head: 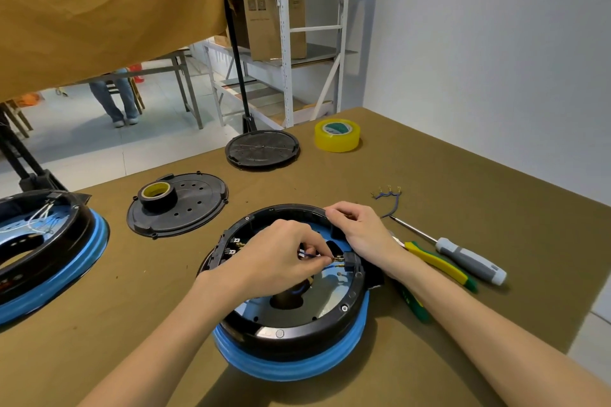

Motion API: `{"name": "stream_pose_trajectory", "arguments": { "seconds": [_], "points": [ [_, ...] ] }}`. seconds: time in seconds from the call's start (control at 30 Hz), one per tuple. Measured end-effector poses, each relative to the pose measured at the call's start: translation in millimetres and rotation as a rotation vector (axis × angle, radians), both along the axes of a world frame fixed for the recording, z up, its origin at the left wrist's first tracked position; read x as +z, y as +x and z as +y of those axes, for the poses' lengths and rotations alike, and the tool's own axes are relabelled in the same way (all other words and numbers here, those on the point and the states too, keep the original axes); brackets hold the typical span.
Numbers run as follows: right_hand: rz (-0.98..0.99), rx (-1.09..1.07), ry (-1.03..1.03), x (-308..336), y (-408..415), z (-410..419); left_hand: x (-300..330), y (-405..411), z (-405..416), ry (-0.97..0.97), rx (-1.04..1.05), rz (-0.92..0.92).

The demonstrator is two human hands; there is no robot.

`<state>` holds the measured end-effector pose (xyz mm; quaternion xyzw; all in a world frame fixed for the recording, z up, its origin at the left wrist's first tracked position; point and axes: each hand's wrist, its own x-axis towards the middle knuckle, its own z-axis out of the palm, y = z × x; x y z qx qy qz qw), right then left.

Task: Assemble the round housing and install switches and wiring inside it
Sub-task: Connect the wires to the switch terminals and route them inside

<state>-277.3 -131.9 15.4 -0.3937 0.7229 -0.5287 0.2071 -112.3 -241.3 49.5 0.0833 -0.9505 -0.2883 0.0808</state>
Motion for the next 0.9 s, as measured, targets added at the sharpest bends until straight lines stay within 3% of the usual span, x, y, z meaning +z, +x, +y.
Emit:
{"name": "stream_pose_trajectory", "arguments": {
  "seconds": [0.9],
  "points": [
    [0.001, 0.002, -0.013, -4.5, -1.7, -1.5, -10.5, 0.6, 8.7, 0.065, 0.066, 0.090]
  ]
}}
